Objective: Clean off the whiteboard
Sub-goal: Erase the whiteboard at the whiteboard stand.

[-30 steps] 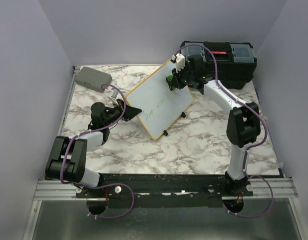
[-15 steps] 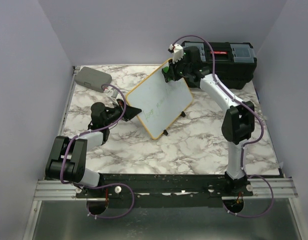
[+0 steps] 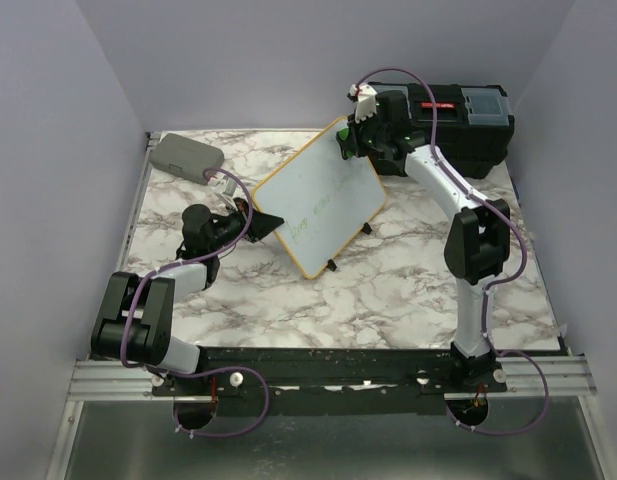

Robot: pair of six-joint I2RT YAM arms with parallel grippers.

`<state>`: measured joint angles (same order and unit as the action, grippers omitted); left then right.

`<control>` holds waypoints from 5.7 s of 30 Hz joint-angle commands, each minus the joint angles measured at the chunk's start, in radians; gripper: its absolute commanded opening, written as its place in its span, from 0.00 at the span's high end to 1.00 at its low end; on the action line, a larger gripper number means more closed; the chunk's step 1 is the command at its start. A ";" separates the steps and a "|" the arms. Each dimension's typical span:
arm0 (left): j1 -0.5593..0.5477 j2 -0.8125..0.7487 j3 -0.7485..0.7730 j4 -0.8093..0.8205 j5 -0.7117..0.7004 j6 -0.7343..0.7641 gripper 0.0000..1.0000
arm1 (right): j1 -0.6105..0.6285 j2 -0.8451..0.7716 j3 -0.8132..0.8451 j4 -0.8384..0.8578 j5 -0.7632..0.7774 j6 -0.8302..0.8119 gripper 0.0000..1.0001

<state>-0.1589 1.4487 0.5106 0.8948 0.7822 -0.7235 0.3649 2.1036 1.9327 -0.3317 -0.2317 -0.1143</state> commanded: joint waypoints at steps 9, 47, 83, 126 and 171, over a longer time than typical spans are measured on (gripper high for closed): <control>-0.025 0.011 0.018 0.007 0.139 0.063 1.00 | 0.055 -0.028 -0.187 -0.010 -0.211 -0.106 0.99; -0.026 0.014 0.015 0.014 0.141 0.061 1.00 | -0.006 -0.019 -0.199 0.023 -0.100 -0.093 0.99; -0.030 0.015 0.018 0.008 0.143 0.064 1.00 | -0.016 0.080 0.063 -0.025 0.047 -0.042 0.99; -0.033 0.015 0.014 0.001 0.142 0.070 1.00 | -0.034 0.097 0.087 0.003 0.054 -0.024 0.99; -0.034 0.022 0.020 0.000 0.145 0.070 1.00 | -0.044 0.120 0.125 -0.037 0.006 -0.015 0.99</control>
<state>-0.1642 1.4578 0.5217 0.8875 0.7849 -0.7029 0.3309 2.1818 2.0773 -0.3412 -0.2428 -0.1059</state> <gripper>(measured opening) 0.041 0.076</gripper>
